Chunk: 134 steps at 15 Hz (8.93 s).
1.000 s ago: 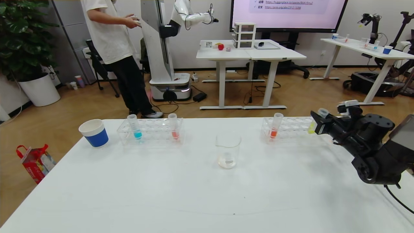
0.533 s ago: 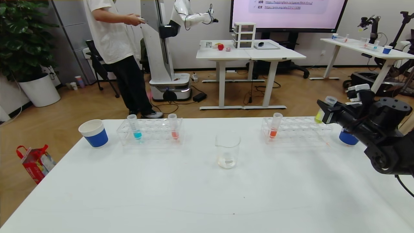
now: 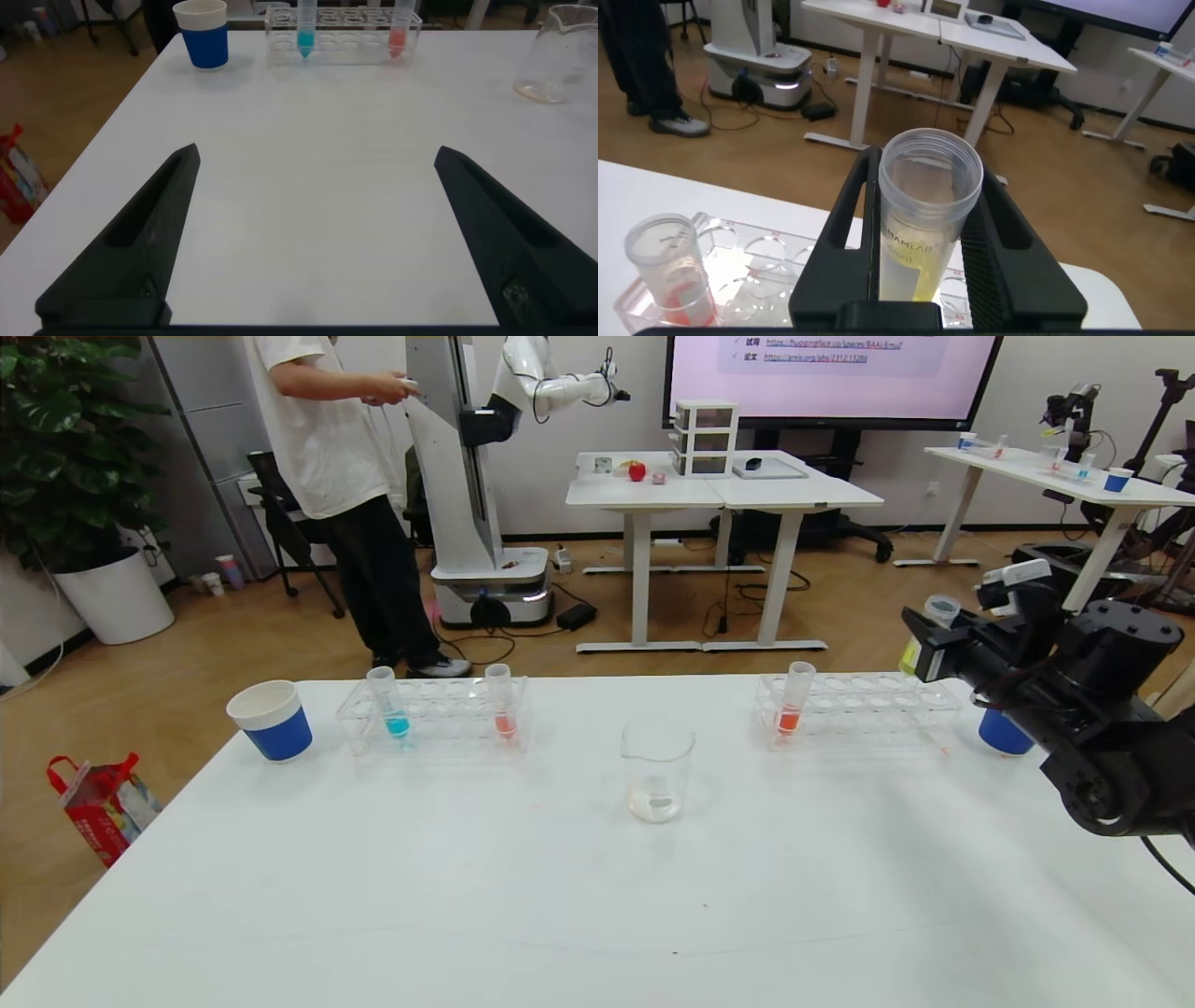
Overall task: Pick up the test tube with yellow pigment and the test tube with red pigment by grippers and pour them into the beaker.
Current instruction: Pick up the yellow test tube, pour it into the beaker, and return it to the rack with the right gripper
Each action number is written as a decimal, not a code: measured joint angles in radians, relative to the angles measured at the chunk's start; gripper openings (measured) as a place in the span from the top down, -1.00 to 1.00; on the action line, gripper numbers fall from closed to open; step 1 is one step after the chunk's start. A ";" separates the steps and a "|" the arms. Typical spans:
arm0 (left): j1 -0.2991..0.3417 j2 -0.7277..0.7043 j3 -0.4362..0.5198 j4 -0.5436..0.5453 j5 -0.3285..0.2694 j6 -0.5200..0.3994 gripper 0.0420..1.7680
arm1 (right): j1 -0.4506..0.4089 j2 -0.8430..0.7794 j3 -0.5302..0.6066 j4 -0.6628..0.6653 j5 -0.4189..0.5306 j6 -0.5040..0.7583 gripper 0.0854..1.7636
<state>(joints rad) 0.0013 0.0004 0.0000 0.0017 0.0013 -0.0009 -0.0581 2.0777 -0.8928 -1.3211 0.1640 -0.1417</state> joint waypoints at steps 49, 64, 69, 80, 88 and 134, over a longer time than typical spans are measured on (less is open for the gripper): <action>0.000 0.000 0.000 0.000 0.000 0.000 -0.98 | 0.442 0.278 -0.214 -0.178 0.391 -1.248 0.50; 0.000 0.000 0.000 0.000 0.000 0.000 -0.98 | 0.447 0.291 -0.228 -0.173 0.402 -1.476 0.50; 0.000 0.000 0.000 0.000 0.000 0.000 -0.98 | 0.454 0.281 -0.231 -0.156 0.429 -1.531 0.50; 0.000 0.000 0.000 0.000 0.000 0.000 -0.98 | 0.469 0.231 -0.188 -0.220 0.253 -1.125 0.50; 0.000 0.000 0.000 0.000 0.000 0.000 -0.98 | 0.463 0.070 -0.073 -0.240 -0.130 -0.466 0.50; 0.000 0.000 0.000 0.000 0.000 0.000 -0.98 | -0.307 0.130 -0.183 0.273 -0.062 0.109 0.30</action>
<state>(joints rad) 0.0013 0.0004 0.0000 0.0013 0.0013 -0.0009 -0.3647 2.2072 -1.0757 -1.0481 0.1019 -0.0326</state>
